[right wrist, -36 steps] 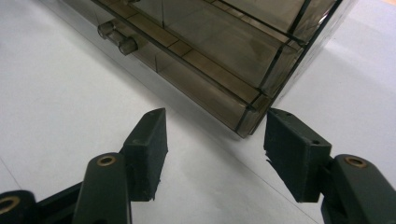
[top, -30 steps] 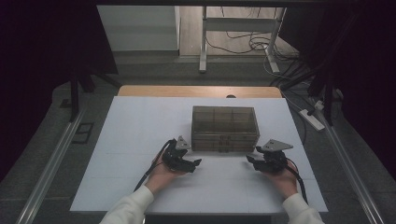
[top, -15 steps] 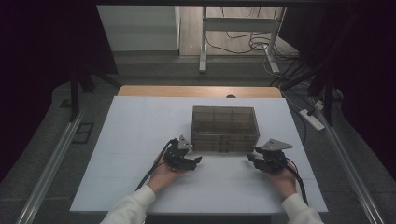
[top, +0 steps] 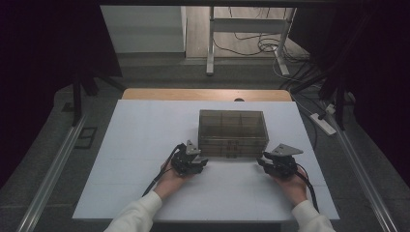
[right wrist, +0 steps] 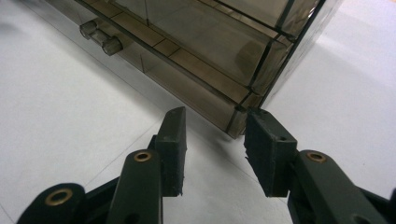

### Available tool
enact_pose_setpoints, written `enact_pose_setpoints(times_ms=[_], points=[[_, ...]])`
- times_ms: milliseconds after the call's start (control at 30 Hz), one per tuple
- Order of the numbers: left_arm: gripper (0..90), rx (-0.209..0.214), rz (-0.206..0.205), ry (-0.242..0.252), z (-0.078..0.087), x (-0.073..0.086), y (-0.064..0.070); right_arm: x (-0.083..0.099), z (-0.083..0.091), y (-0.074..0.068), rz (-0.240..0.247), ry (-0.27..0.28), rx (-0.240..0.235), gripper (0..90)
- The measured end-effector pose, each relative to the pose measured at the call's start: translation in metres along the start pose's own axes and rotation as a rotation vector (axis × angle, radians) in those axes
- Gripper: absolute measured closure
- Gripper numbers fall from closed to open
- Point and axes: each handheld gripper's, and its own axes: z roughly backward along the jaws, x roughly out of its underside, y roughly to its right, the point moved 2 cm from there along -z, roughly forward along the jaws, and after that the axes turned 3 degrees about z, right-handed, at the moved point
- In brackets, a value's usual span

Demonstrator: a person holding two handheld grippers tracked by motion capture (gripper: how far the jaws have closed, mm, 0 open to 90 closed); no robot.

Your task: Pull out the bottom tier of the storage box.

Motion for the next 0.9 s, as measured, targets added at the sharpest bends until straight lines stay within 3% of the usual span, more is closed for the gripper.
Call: enact_pose_setpoints(times_ms=[233,633,900], points=[[58.3,-0.015,0.011,-0.003,-0.0024,0.0,-0.0019,0.0003,-0.0008,-0.0007,0.018,-0.005,0.019,62.2],[72.0,-0.062,0.01,-0.002,-0.0035,-0.0001,-0.0024,0.0007,-0.0018,0.0004,0.019,-0.007,0.075,78.4],[77.1,-0.067,0.014,-0.003,-0.0029,0.0,-0.0037,0.0008,-0.0018,0.0005,0.014,-0.006,0.072,78.4]])
